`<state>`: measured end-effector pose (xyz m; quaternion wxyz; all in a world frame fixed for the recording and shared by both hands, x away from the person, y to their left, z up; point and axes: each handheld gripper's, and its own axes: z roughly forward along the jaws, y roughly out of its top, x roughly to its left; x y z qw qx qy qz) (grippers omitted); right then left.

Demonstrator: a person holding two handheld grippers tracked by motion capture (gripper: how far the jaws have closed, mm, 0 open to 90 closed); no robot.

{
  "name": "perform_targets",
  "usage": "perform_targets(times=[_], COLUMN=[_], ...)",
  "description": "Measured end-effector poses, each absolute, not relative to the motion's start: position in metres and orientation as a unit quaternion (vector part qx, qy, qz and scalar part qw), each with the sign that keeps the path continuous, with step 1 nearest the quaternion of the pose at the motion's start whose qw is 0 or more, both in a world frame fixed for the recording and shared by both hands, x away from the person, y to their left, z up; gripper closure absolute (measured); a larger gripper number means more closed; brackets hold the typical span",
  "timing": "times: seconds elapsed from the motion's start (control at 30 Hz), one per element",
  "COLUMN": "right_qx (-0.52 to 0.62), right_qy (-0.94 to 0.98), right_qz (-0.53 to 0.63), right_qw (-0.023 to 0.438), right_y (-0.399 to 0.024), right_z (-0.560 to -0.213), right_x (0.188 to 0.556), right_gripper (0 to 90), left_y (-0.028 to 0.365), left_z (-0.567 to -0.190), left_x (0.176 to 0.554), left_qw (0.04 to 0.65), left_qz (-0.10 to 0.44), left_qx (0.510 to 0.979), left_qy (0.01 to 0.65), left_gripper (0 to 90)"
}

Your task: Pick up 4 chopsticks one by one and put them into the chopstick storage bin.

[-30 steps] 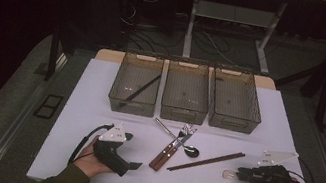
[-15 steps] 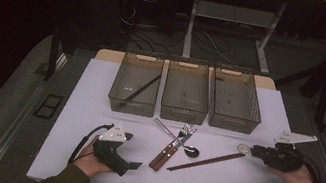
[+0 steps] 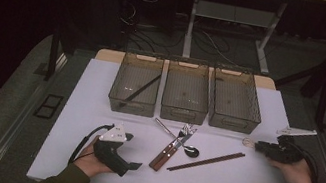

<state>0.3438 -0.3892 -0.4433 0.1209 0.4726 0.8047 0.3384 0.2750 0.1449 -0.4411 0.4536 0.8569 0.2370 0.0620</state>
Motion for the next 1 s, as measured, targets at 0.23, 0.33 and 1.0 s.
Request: perform_targets(times=[0.23,0.33,1.0], right_qx=[0.448,0.422,0.359], right_qy=[0.8,0.808,0.867], right_qz=[0.366,0.38,0.328], right_qw=[0.158,0.157,0.111], right_y=[-0.385,-0.376,-0.326], right_z=[-0.423,-0.414,-0.434], right_x=[0.332,0.325,0.328], right_gripper=[53.6,53.6,88.9], left_y=[0.145,0.145,0.145], left_z=[-0.441,-0.441,-0.442], left_x=[0.275,0.275,0.275], left_qw=[0.453,0.453,0.452], left_qz=[0.061,0.063,0.06], left_qx=[0.857,0.857,0.858], left_qy=[0.238,0.236,0.236], left_gripper=[0.0,0.0,0.0])
